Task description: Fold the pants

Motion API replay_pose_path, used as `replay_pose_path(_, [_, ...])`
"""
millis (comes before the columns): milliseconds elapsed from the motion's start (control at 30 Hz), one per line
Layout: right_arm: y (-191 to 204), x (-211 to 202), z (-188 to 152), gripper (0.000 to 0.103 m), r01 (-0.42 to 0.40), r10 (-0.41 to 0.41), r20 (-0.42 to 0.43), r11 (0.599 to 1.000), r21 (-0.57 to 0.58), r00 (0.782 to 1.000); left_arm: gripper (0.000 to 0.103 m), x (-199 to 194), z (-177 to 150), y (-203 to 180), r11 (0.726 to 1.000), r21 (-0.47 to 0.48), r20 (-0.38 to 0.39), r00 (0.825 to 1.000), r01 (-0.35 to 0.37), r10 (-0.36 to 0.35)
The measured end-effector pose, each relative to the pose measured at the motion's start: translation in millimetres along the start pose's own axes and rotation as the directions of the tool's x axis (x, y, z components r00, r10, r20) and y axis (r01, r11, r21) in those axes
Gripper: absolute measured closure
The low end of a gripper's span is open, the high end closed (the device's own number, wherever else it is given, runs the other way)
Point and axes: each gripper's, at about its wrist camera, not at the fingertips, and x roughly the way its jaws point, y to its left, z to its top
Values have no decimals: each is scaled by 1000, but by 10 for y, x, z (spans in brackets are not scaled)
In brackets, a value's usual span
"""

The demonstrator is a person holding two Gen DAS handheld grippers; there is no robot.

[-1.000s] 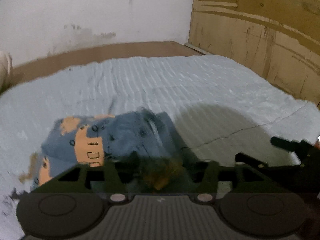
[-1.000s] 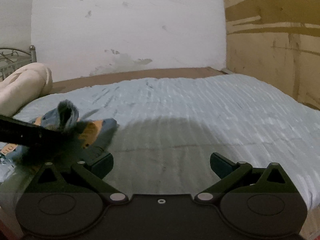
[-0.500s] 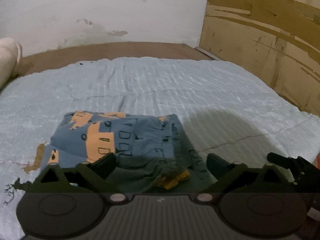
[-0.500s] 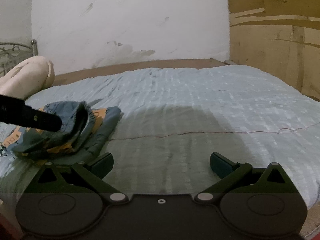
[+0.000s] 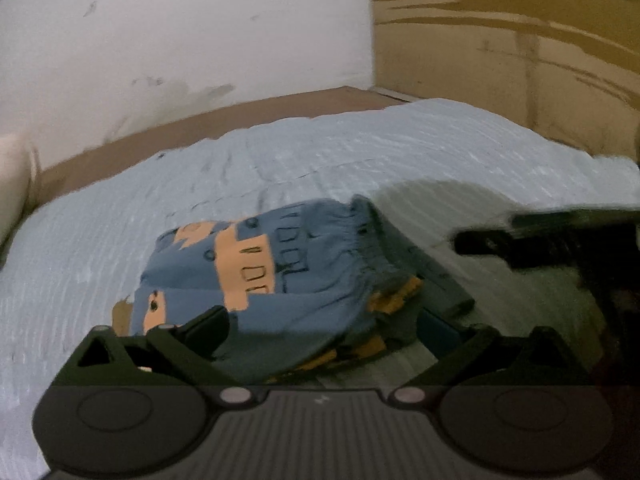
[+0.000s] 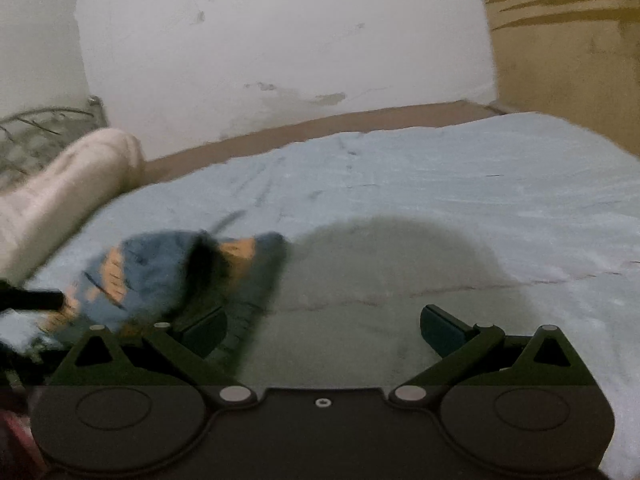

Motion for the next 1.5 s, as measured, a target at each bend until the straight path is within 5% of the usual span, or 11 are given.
replay_pose_path(267, [277, 430, 325, 11, -210, 209, -54, 978, -15, 976, 55, 184, -13, -106, 996, 92, -44, 999, -17, 21])
replay_pose_path(400, [330, 637, 372, 34, -224, 225, -81, 974, 18, 971, 88, 225, 9, -109, 996, 88, -61, 998, 13, -8])
replay_pose_path(433, [337, 663, 371, 49, -221, 222, -85, 975, 25, 971, 95, 212, 15, -124, 995, 95, -61, 998, 22, -16])
replay_pose_path(567, [380, 679, 359, 80, -213, 214, -77, 977, 23, 974, 101, 140, 40, -151, 994, 109, -40, 999, 30, -26])
replay_pose_path(600, [404, 644, 362, 90, -220, 220, -69, 975, 14, 973, 101, 113, 56, -140, 995, 99, -37, 999, 33, -30])
replay_pose_path(833, [379, 329, 434, 91, -172, 171, 2, 985, 10, 985, 102, -70, 92, -130, 992, 64, -10, 994, 105, -105])
replay_pose_path(1067, [308, 420, 198, 88, -66, 67, -68, 998, 10, 995, 99, 124, -66, -167, 991, 35, -60, 990, 128, -125])
replay_pose_path(1200, [352, 332, 220, 71, -50, 49, -42, 999, -17, 998, 77, -36, -45, -27, 993, -8, -31, 993, 115, -115])
replay_pose_path(1267, [391, 308, 241, 56, -29, 28, -28, 999, -26, 999, 43, -137, -36, 32, 997, -30, -11, 998, 68, -68])
replay_pose_path(1333, [421, 278, 248, 27, -19, 19, -18, 1000, -15, 1000, 30, -224, -11, 155, 997, -78, 18, 1000, 4, -2])
replay_pose_path(1500, [558, 306, 187, 6, -6, 4, -48, 999, -36, 999, 24, -190, 28, 604, 952, -263, -10, 987, -158, 162])
